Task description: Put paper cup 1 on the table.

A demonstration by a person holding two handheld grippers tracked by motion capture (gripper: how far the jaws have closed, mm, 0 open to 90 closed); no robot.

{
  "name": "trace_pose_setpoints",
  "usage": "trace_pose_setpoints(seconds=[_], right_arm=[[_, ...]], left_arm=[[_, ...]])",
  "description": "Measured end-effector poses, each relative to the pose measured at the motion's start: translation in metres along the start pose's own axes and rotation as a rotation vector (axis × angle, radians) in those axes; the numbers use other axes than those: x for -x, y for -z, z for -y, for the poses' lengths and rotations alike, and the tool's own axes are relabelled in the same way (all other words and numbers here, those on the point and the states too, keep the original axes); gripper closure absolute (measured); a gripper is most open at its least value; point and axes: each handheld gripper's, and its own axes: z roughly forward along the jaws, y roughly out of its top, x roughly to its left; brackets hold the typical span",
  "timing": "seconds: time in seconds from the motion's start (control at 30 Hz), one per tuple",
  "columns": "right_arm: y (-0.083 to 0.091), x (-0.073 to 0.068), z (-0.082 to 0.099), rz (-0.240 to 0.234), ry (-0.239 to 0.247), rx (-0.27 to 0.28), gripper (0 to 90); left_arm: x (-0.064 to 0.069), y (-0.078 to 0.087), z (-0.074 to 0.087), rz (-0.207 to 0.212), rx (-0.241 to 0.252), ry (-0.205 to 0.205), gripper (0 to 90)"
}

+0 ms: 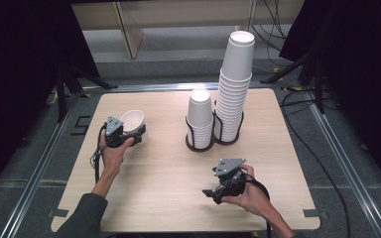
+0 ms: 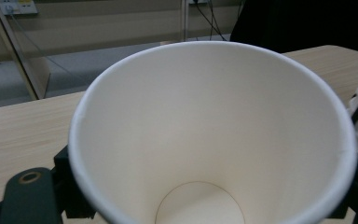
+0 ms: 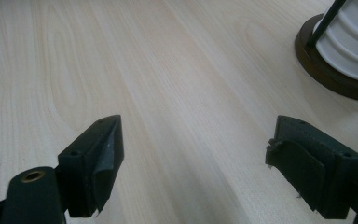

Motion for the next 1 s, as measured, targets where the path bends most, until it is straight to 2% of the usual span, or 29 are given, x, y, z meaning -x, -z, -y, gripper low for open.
trace_pose_setpoints(seconds=[0.07, 0.13, 0.27, 0.37, 0.4, 0.47, 0.57, 0.7, 0.77, 0.8, 0.87, 0.9, 1.0], right_arm=[[0.0, 0.001, 0.001, 0.001, 0.001, 0.002, 18.0], [0.0, 0.001, 0.001, -0.001, 0.0, 0.002, 18.0], [0.0, 0.001, 0.002, -0.005, -0.003, -0.002, 18.0], [0.001, 0.0, 0.002, -0.002, 0.008, 0.001, 18.0], [0.001, 0.0, 0.002, -0.001, 0.008, 0.001, 18.0], [0.0, 0.001, 0.002, -0.002, 0.017, 0.004, 18.1], [0.001, 0.0, 0.002, -0.004, 0.017, 0.004, 18.1], [0.001, 0.0, 0.002, -0.006, 0.018, 0.004, 18.1], [0.001, -0.001, 0.002, -0.012, -0.008, -0.003, 18.1], [0.001, -0.002, 0.002, -0.013, -0.018, -0.004, 18.1], [0.001, -0.002, 0.003, -0.013, -0.019, 0.003, 18.1], [0.001, -0.001, 0.003, -0.016, 0.003, 0.007, 18.1], [0.003, -0.001, 0.003, -0.012, -0.002, 0.003, 18.2]], left_arm=[[-0.002, -0.005, 0.001, -0.017, -0.013, -0.014, 16.3], [-0.005, -0.01, 0.002, -0.034, -0.008, -0.009, 16.2], [-0.006, -0.017, 0.004, -0.047, -0.02, -0.021, 16.0], [-0.006, -0.021, 0.006, -0.05, -0.021, -0.027, 15.6], [-0.005, -0.022, 0.007, -0.055, -0.035, -0.038, 15.5], [-0.004, -0.024, 0.008, -0.058, -0.042, -0.032, 15.0], [-0.004, -0.027, 0.009, -0.046, -0.024, -0.025, 14.1], [-0.005, -0.028, 0.011, -0.05, -0.027, -0.025, 13.0], [-0.005, -0.027, 0.011, -0.054, -0.039, -0.031, 12.3], [-0.005, -0.028, 0.013, -0.044, -0.048, -0.02, 12.3], [-0.006, -0.028, 0.016, -0.043, -0.092, -0.009, 12.6], [-0.006, -0.028, 0.018, -0.045, -0.095, -0.005, 13.9], [-0.008, -0.025, 0.022, -0.042, -0.117, 0.012, 14.3]])
